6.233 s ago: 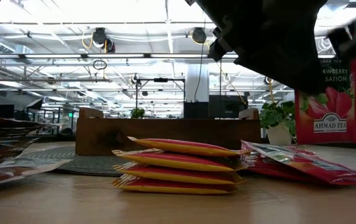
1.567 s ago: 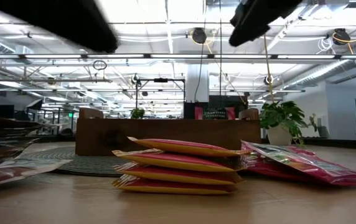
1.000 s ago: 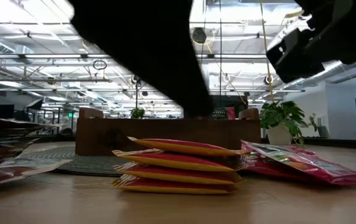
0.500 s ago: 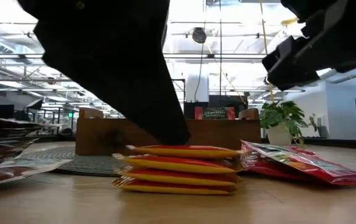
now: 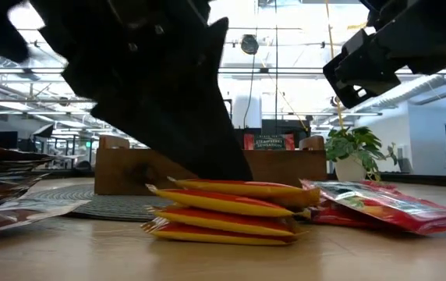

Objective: Pick & Place Tea
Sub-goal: Put the yellow tea sachet into the middle section of the wooden organizer

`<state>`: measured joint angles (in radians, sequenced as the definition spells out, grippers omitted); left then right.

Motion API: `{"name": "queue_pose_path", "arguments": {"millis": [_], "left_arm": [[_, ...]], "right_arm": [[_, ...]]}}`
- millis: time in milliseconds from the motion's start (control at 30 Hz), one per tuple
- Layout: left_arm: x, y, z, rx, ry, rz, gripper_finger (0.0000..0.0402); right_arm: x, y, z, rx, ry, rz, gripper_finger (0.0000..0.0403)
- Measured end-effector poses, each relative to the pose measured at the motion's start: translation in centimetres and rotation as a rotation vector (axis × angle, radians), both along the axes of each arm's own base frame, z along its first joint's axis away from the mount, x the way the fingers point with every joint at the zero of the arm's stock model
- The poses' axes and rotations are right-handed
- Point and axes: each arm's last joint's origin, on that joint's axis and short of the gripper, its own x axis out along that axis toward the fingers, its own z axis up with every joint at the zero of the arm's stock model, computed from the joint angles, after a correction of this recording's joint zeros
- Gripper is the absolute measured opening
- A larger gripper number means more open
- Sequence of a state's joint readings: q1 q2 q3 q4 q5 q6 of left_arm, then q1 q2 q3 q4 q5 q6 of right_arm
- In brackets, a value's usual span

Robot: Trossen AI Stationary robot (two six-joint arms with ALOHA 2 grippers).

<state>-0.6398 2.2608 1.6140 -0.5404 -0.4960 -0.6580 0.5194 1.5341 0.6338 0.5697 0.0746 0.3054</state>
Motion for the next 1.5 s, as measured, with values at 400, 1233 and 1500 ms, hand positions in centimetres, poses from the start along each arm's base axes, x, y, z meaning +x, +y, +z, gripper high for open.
{"name": "queue_pose_path", "arguments": {"millis": [400, 1233, 1500], "left_arm": [[-0.3, 0.1, -0.8, -0.013, 0.001, 0.012, 0.0035], [-1.2, -0.8, -0.9, 0.032, -0.020, 0.007, 0.0035], [-1.4, -1.1, -0.9, 0.058, -0.033, 0.004, 0.0035]], "right_arm": [[3.4, 2.8, -5.1, 0.123, 0.136, 0.199, 0.0137], [6.6, -1.0, -7.7, 0.250, 0.442, -0.068, 0.0136], [6.0, -1.4, -8.4, 0.313, 0.599, -0.085, 0.0136]]}}
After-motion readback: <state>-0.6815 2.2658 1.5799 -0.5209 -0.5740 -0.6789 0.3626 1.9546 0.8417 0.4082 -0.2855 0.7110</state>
